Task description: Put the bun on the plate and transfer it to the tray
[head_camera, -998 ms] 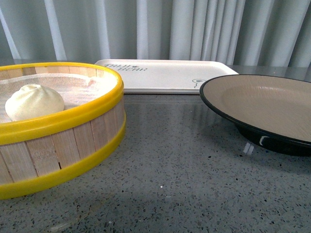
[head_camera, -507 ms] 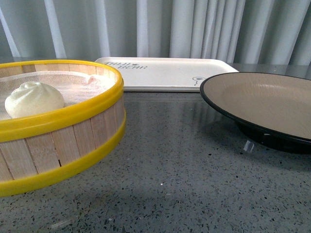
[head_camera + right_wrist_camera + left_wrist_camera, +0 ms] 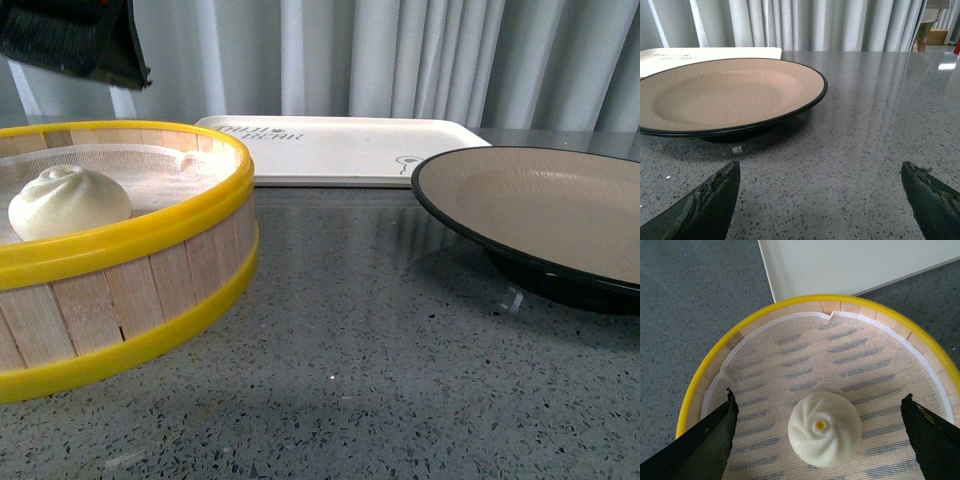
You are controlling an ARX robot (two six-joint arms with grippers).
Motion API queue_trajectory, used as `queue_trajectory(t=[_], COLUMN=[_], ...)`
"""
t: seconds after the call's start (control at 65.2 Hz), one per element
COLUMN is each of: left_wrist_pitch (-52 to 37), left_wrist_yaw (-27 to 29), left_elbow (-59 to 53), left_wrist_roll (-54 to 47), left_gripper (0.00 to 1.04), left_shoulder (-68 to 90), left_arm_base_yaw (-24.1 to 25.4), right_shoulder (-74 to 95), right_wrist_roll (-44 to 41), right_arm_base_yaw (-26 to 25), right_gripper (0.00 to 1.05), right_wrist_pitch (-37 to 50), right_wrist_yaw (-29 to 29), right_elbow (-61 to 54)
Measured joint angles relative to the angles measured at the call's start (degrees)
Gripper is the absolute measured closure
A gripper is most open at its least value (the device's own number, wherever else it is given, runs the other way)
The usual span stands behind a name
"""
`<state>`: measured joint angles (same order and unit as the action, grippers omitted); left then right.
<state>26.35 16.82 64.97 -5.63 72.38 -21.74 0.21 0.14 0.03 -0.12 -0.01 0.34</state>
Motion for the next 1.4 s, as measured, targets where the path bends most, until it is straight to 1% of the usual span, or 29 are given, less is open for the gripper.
queue_trajectory(t=[0.261, 0.522, 0.829, 1.182, 1.213, 1.228, 1.32, 1.335, 1.397], left_wrist_pitch=[4.4, 6.1, 6.7, 6.8, 6.9, 7.0, 7.0, 7.0, 7.1], left_wrist_yaw=[-0.3, 0.1, 0.6, -0.6, -1.0, -1.0, -1.1, -1.3, -1.7], left_elbow=[3.1, 3.6, 3.6, 2.6, 2.6, 2.6, 2.6, 2.6, 2.6], left_wrist_roll=[-0.3, 1.3, 2.8, 4.9, 5.0, 5.2, 5.8, 5.9, 6.2], left_gripper=[0.07, 0.07, 0.07, 0.07, 0.08, 0.12, 0.24, 0.28, 0.37], left_shoulder=[3.6, 6.4, 7.1, 7.6, 7.6, 7.6, 7.6, 7.6, 7.6], left_arm_base_yaw=[1.0, 1.8, 3.0, 2.7, 2.7, 2.7, 2.7, 2.6, 2.6], right_shoulder=[0.0, 0.0, 0.0, 0.0, 0.0, 0.0, 0.0, 0.0, 0.0], right_wrist_roll=[0.0, 0.0, 0.0, 0.0, 0.0, 0.0, 0.0, 0.0, 0.0], right_arm_base_yaw=[0.0, 0.0, 0.0, 0.0, 0.0, 0.0, 0.0, 0.0, 0.0], right_gripper=[0.09, 0.09, 0.09, 0.09, 0.09, 0.09, 0.09, 0.09, 0.09], right_wrist_pitch=[0.0, 0.0, 0.0, 0.0, 0.0, 0.0, 0.0, 0.0, 0.0], right_wrist_yaw=[0.0, 0.0, 0.0, 0.0, 0.0, 0.0, 0.0, 0.0, 0.0], right_elbow=[0.0, 0.0, 0.0, 0.0, 0.0, 0.0, 0.0, 0.0, 0.0])
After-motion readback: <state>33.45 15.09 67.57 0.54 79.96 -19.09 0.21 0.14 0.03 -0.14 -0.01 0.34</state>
